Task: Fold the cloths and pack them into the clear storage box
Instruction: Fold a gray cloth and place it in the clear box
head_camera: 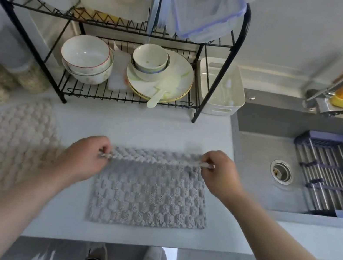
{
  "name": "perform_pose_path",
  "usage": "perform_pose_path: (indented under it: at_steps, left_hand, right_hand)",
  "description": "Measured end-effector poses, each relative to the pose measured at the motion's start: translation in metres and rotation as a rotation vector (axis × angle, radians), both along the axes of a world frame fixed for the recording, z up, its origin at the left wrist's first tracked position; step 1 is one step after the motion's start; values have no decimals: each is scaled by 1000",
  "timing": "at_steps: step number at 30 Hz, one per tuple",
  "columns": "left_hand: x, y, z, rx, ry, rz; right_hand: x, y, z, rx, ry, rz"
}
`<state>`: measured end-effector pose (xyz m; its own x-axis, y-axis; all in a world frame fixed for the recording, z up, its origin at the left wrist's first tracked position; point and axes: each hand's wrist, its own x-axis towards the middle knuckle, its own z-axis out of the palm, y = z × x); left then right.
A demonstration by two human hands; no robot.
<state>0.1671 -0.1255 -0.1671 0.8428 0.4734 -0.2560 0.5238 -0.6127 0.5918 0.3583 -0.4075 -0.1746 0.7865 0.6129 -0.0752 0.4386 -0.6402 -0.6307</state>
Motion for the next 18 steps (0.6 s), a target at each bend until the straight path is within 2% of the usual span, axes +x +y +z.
perform_pose_path:
  at_steps: [5, 9, 18]
  left_hand:
    - [-55, -35, -8, 87, 137, -159]
    - [-74, -50, -19, 117, 199, -299]
    - [-88, -62, -36, 103, 292, -383]
  right_hand:
    - [-50, -48, -21, -102, 30, 187]
    - [-63, -55, -24, -204, 52, 257]
    - [-68, -59, -28, -314, 93, 395]
